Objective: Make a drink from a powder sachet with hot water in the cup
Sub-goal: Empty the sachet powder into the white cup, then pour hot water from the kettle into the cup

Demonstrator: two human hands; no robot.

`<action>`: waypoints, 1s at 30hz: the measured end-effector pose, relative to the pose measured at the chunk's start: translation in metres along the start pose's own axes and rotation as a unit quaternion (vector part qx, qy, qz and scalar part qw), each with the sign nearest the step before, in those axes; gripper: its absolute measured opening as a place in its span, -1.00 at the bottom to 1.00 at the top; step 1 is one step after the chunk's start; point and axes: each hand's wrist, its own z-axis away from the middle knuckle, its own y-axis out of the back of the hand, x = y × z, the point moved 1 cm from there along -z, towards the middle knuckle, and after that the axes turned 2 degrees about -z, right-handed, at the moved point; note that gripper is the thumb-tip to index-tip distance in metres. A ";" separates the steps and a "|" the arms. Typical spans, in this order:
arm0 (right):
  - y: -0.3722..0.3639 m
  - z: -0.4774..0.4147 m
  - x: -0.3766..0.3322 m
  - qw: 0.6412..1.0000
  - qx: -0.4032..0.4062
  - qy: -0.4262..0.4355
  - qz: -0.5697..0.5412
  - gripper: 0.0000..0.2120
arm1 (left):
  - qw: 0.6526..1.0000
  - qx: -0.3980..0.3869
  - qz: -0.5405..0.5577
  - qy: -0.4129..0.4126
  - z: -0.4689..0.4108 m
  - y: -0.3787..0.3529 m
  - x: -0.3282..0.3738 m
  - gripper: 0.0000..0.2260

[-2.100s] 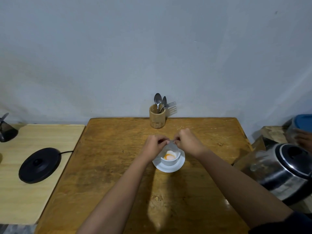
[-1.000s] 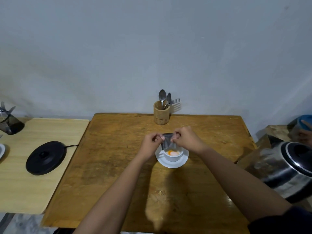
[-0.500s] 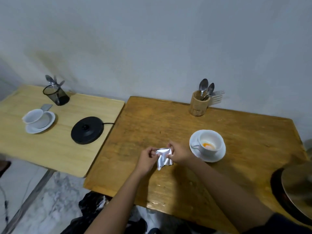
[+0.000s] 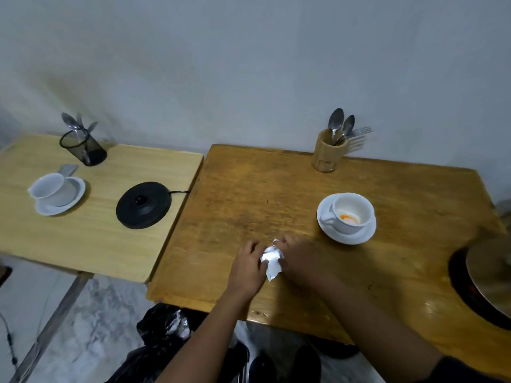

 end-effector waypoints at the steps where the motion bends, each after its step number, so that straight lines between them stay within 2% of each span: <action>1: -0.005 0.003 0.001 1.000 -0.001 0.003 0.004 -0.54 | 0.999 0.003 -0.031 -0.015 0.002 -0.002 -0.002 -0.61; 6: -0.013 0.016 0.000 0.999 -0.021 -0.020 -0.024 -0.44 | 0.992 -0.003 -0.111 -0.055 0.007 -0.005 -0.003 -0.59; 9: -0.004 0.028 -0.001 0.995 -0.010 -0.045 -0.085 -0.39 | 0.988 -0.012 -0.142 -0.064 0.005 -0.002 0.003 -0.58; 13: 0.027 0.049 0.008 0.975 0.052 -0.107 -0.185 -0.42 | 0.984 -0.035 -0.172 -0.035 -0.003 0.004 0.019 -0.66; 16: 0.067 0.072 0.026 0.946 0.166 -0.127 -0.246 -0.53 | 0.985 -0.025 -0.169 -0.014 -0.016 0.012 0.039 -0.65; 20: 0.132 0.114 0.060 0.878 0.359 -0.161 -0.270 -0.69 | 0.999 -0.023 -0.043 0.004 -0.045 0.017 0.089 -0.65; 22: 0.165 0.142 0.080 0.846 0.445 -0.178 -0.235 -0.73 | 1.000 -0.018 -0.002 -0.005 -0.058 0.014 0.110 -0.70; 25: 0.205 0.196 0.109 0.772 0.568 -0.222 -0.177 -0.77 | 0.997 -0.015 0.064 -0.027 -0.073 0.004 0.130 -0.73; 28: 0.223 0.253 0.134 0.690 0.647 -0.288 -0.151 -0.79 | 0.990 -0.016 0.140 -0.024 -0.084 -0.007 0.134 -0.75; 30: 0.219 0.285 0.153 0.639 0.671 -0.348 -0.142 -0.80 | 0.985 -0.023 0.167 -0.025 -0.090 -0.016 0.134 -0.73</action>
